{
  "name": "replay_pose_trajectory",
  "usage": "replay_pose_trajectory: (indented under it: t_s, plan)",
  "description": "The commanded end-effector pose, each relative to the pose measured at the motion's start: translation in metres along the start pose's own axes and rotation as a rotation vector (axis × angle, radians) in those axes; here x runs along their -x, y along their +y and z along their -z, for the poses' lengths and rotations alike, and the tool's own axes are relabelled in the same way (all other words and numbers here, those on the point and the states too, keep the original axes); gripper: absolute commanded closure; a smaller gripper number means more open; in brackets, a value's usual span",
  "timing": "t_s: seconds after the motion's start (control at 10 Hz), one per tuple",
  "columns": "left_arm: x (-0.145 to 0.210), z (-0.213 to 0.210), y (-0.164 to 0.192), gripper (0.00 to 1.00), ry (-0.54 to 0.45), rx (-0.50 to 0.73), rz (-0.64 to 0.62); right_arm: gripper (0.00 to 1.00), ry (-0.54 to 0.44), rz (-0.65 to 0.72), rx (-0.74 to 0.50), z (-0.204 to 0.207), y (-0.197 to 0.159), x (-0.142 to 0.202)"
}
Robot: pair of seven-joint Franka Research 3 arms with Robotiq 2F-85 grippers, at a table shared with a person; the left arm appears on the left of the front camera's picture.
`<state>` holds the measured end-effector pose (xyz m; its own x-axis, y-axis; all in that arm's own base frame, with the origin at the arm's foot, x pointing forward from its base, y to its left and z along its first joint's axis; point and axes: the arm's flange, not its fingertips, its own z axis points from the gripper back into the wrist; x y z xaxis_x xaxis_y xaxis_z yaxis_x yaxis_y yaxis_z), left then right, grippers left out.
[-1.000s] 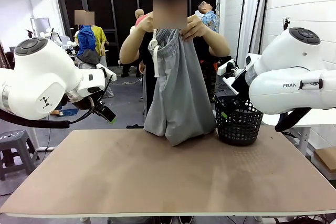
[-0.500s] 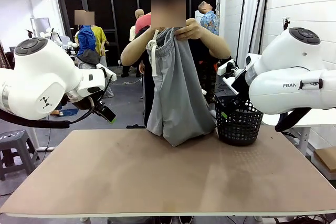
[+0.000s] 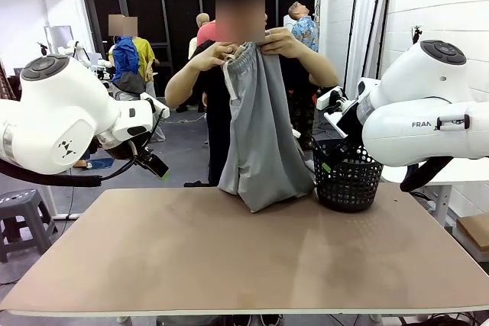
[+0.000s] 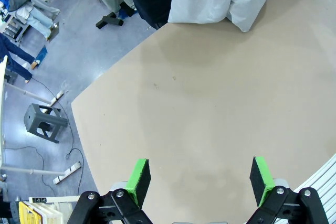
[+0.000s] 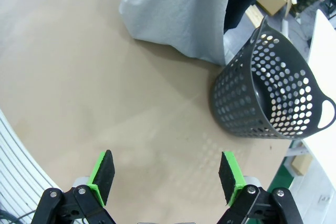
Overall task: Fold the training pants.
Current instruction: Grab both ends of the Training pants handed by a person.
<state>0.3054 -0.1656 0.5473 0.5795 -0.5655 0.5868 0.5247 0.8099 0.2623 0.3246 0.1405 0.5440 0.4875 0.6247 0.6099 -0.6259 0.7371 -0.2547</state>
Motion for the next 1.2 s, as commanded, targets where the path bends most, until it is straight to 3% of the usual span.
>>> replay_pose_trajectory:
  t_s: [0.0,1.1]
  plan:
    - [-0.0002,-0.0001,0.0017,0.00,-0.003,-0.006,0.007,0.00,0.000,-0.001,0.000,-0.0001,0.0002,-0.0001]
    - [-0.0002,-0.0001,0.0017,0.00,-0.003,-0.006,0.007,0.00,0.000,-0.001,0.000,-0.0001,0.0002,-0.0001]
